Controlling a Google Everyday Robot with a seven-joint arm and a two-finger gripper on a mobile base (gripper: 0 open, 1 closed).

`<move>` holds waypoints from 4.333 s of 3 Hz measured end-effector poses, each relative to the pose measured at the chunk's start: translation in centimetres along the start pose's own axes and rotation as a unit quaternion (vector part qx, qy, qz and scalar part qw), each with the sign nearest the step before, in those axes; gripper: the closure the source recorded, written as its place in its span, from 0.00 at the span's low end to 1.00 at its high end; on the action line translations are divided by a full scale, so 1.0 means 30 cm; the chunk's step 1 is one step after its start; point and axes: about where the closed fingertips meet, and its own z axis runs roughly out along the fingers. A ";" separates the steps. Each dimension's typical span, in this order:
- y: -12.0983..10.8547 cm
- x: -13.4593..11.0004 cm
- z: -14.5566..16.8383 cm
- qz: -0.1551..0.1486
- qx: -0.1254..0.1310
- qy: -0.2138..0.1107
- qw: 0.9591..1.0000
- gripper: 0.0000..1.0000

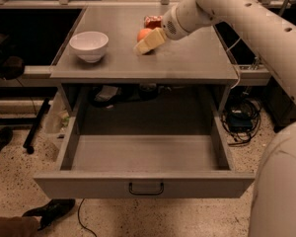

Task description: Place orange into top drawer

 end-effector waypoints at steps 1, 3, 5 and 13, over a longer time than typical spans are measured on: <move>-0.038 0.020 0.040 0.006 0.015 -0.004 1.000 0.00; -0.144 -0.021 0.147 0.007 0.052 -0.059 0.997 0.00; -0.170 -0.055 0.261 0.009 0.031 -0.075 0.997 0.00; -0.121 -0.054 0.011 0.022 0.041 -0.088 0.995 1.00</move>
Offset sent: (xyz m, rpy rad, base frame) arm 0.0676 -0.0139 -0.0206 0.0556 -0.1454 -0.1129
